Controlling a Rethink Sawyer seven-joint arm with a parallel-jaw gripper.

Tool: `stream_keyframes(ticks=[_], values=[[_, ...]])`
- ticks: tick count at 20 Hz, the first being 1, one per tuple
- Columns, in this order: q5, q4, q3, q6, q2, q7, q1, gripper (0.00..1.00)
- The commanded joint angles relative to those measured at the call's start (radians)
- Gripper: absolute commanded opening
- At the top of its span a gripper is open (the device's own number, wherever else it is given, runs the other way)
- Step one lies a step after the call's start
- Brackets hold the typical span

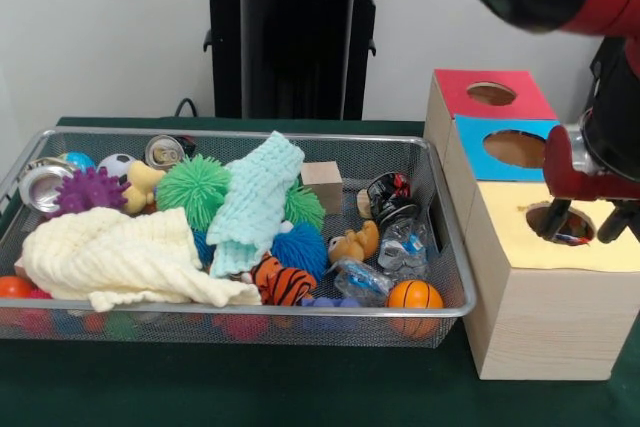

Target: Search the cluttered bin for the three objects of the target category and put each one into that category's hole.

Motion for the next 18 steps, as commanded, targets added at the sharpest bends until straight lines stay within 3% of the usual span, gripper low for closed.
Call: stream_keyframes(ticks=[1, 4, 8, 18], values=[[-0.051, -0.148, 0.026, 0.112, -0.037, -0.306, -0.073, 1.0], [-0.066, -0.234, -0.029, 0.255, -0.015, -0.402, -0.086, 1.0], [-0.046, -0.262, -0.059, 0.304, -0.015, -0.468, -0.099, 1.0], [-0.018, -0.295, -0.118, 0.292, 0.006, -0.518, -0.099, 1.0]])
